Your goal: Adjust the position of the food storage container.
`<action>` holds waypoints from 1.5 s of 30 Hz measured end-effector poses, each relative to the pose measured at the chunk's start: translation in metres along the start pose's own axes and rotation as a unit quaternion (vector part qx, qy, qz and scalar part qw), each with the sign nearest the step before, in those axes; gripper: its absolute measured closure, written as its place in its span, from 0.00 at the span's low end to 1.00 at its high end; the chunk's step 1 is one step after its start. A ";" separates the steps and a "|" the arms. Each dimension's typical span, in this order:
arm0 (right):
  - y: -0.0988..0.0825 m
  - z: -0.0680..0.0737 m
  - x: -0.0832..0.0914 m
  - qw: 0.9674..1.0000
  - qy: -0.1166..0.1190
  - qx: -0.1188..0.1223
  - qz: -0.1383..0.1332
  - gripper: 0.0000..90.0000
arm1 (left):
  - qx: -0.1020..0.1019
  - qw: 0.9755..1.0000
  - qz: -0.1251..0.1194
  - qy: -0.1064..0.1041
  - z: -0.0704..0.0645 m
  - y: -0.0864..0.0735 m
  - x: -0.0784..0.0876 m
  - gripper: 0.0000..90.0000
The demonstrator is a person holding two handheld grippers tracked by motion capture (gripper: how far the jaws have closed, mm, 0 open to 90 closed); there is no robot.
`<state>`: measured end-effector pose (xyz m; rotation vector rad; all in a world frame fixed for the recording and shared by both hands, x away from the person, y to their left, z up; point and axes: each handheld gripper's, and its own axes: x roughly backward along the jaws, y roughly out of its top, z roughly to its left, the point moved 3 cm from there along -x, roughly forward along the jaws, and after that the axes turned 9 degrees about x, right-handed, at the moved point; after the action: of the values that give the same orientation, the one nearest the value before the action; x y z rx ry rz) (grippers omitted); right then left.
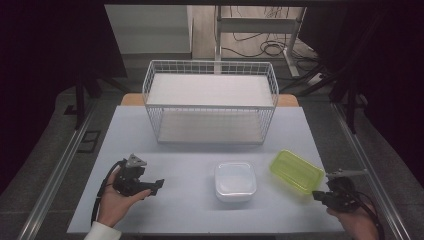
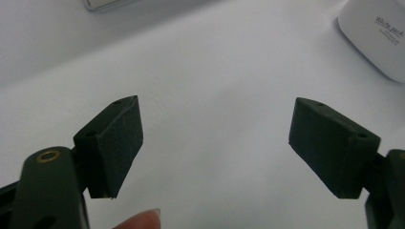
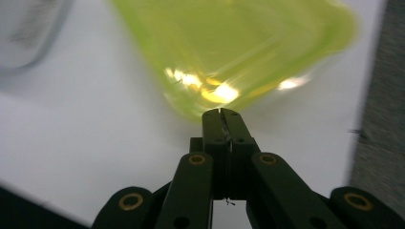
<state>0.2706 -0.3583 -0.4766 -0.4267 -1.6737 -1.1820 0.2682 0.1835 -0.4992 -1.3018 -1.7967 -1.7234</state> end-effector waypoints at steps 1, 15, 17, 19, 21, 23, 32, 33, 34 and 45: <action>0.000 0.005 0.001 1.000 0.005 0.008 -0.002 0.99 | -0.001 1.000 0.001 0.000 0.000 0.000 -0.001 0.21; 0.007 0.002 -0.030 0.999 0.012 0.019 0.031 0.99 | 0.003 1.000 0.003 0.006 0.003 -0.005 0.001 0.21; 0.010 -0.004 -0.031 0.999 0.008 0.017 0.030 0.99 | 0.003 1.000 0.004 0.006 0.003 -0.006 0.001 0.21; 0.014 -0.010 -0.033 0.999 0.005 0.014 0.029 0.99 | 0.002 1.000 0.008 0.008 0.004 -0.007 0.001 0.21; 0.015 -0.012 -0.035 1.000 0.004 0.013 0.027 0.99 | 0.004 1.000 0.007 0.009 0.004 -0.007 0.000 0.21; 0.020 -0.017 -0.038 1.000 0.002 0.010 0.027 0.99 | 0.004 1.000 0.008 0.009 0.003 -0.007 0.000 0.21; 0.023 -0.019 -0.038 1.000 0.002 0.011 0.022 0.99 | 0.001 1.000 0.009 0.010 0.004 -0.007 -0.001 0.21; 0.022 -0.018 -0.034 1.000 0.003 0.014 0.021 0.99 | 0.002 1.000 0.009 0.010 0.004 -0.007 -0.001 0.21; 0.022 -0.019 -0.028 1.000 0.002 0.016 0.017 0.99 | 0.002 1.000 0.009 0.010 0.004 -0.007 -0.001 0.21; 0.036 -0.095 -0.003 0.995 -0.075 -0.064 -0.010 0.99 | -0.002 1.000 0.012 0.005 0.000 -0.005 -0.004 0.21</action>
<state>0.3479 -0.4221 -0.4588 -0.5936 -1.7387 -1.3034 0.2663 0.1823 -0.5053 -1.3082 -1.7648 -1.7198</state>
